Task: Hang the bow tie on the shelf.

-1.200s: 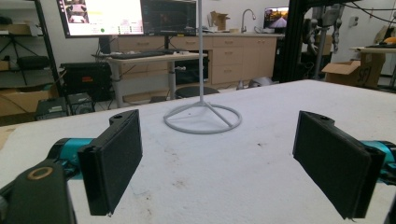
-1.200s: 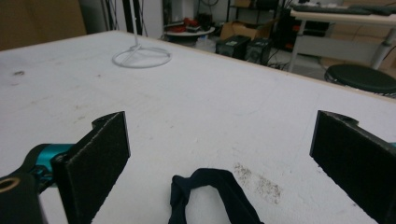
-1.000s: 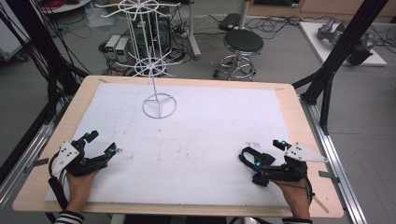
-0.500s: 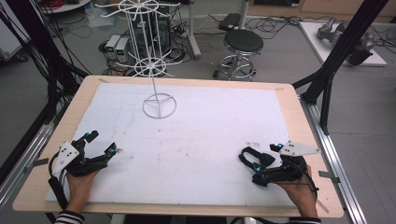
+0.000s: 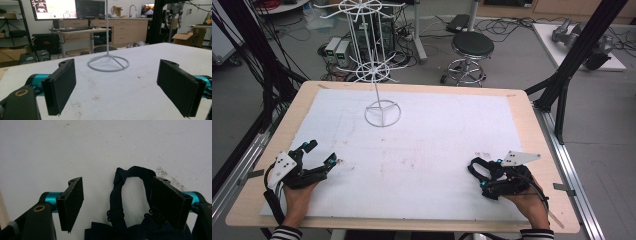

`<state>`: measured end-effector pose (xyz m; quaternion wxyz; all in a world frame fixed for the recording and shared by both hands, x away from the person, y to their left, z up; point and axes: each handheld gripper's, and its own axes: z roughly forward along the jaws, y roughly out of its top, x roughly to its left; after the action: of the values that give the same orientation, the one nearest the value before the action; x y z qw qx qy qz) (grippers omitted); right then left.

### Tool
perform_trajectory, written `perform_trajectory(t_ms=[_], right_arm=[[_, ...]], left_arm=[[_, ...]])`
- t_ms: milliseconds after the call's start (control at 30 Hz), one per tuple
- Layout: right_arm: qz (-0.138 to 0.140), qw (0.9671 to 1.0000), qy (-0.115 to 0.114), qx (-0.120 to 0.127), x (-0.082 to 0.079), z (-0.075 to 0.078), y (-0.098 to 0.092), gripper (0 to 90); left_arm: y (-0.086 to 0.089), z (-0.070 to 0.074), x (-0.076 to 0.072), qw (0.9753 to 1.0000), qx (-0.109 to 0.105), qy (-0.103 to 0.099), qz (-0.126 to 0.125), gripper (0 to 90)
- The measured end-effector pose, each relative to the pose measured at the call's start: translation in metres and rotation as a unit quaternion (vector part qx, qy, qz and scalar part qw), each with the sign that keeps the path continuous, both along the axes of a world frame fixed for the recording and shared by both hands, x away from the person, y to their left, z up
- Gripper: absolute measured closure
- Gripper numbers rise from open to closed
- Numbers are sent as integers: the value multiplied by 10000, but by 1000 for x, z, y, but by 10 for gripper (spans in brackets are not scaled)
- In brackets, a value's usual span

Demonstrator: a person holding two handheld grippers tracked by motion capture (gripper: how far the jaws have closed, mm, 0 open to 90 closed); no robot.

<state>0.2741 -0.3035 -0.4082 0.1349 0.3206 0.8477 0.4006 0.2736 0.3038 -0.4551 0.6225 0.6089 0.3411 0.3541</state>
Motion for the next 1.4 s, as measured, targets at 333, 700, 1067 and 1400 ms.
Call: perform_trajectory(t_ms=[333, 700, 1067, 1400], right_arm=[[280, 9970, 415, -590, 8, -4, 8, 344], [437, 9922, 616, -994, 12, -7, 12, 511], [397, 9898, 833, -1086, 14, -8, 13, 564], [502, 9855, 906, -1347, 21, -1, 18, 620]], left_arm=[[0, 0, 0, 10000, -1, 3, -4, 161], [0, 0, 0, 10000, -4, 8, -4, 161], [0, 0, 0, 10000, -3, 6, -4, 161], [0, 0, 0, 10000, 4, 3, 2, 161]])
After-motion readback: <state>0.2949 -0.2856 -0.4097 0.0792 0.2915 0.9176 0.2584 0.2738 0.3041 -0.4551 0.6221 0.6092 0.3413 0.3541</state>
